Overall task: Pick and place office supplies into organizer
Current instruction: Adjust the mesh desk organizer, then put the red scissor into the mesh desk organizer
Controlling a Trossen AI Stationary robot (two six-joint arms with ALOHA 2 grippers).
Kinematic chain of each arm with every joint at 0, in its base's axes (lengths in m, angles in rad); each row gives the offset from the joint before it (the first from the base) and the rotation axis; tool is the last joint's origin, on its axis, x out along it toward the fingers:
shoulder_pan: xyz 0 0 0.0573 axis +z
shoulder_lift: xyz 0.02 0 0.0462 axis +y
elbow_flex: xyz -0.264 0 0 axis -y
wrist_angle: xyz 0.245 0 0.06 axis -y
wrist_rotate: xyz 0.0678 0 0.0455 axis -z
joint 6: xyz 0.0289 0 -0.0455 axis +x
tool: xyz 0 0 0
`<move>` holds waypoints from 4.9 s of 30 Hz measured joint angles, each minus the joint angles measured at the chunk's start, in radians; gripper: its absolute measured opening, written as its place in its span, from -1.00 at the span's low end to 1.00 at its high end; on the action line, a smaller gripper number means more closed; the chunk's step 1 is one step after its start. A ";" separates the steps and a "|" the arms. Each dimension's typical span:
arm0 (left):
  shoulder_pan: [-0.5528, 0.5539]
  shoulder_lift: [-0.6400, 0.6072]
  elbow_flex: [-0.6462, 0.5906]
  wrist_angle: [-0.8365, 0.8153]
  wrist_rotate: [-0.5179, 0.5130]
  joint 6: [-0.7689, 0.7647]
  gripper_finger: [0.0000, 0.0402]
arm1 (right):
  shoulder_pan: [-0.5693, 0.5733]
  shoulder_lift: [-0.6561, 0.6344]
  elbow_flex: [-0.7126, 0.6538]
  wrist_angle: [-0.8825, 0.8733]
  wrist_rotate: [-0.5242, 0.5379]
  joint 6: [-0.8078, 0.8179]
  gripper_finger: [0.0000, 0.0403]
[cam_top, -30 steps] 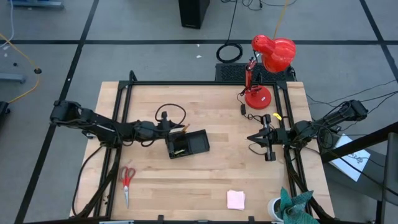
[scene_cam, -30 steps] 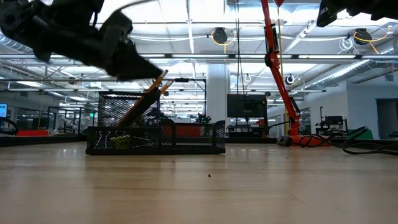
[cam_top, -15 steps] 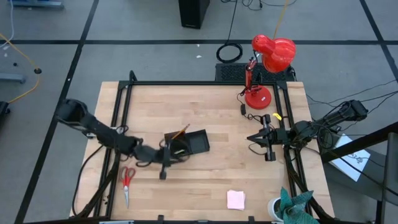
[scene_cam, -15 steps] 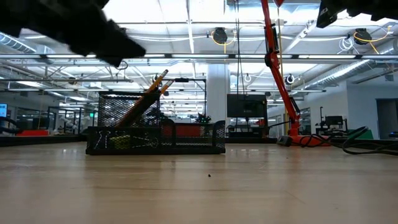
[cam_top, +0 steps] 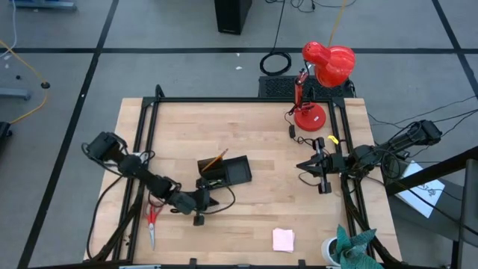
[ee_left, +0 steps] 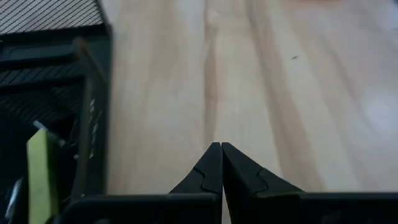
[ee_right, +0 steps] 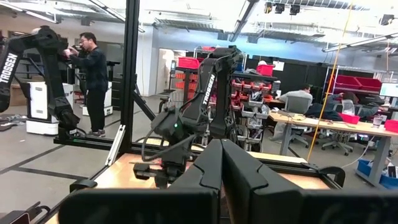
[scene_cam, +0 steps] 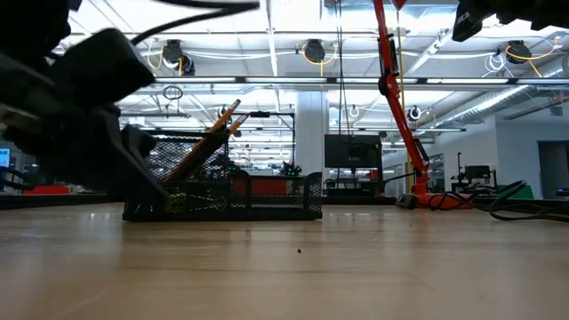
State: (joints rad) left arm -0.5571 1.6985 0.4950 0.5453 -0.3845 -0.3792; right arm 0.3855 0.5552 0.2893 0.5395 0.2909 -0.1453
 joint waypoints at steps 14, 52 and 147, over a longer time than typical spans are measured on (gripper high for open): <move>0.053 0.011 0.004 -0.173 -0.072 -0.065 -0.97 | 0.000 0.003 0.000 -0.010 0.000 -0.005 -1.00; 0.027 -0.074 0.195 -0.517 0.028 -0.069 -0.99 | 0.000 0.007 0.000 -0.008 0.000 -0.020 -1.00; -0.246 -0.079 0.421 -1.407 -0.331 -0.336 -0.93 | 0.000 0.045 0.000 0.033 0.001 0.004 -1.00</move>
State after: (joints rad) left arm -0.8034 1.6192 0.9156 -0.8619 -0.7159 -0.7156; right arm 0.3851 0.5999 0.2893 0.5724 0.2916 -0.1416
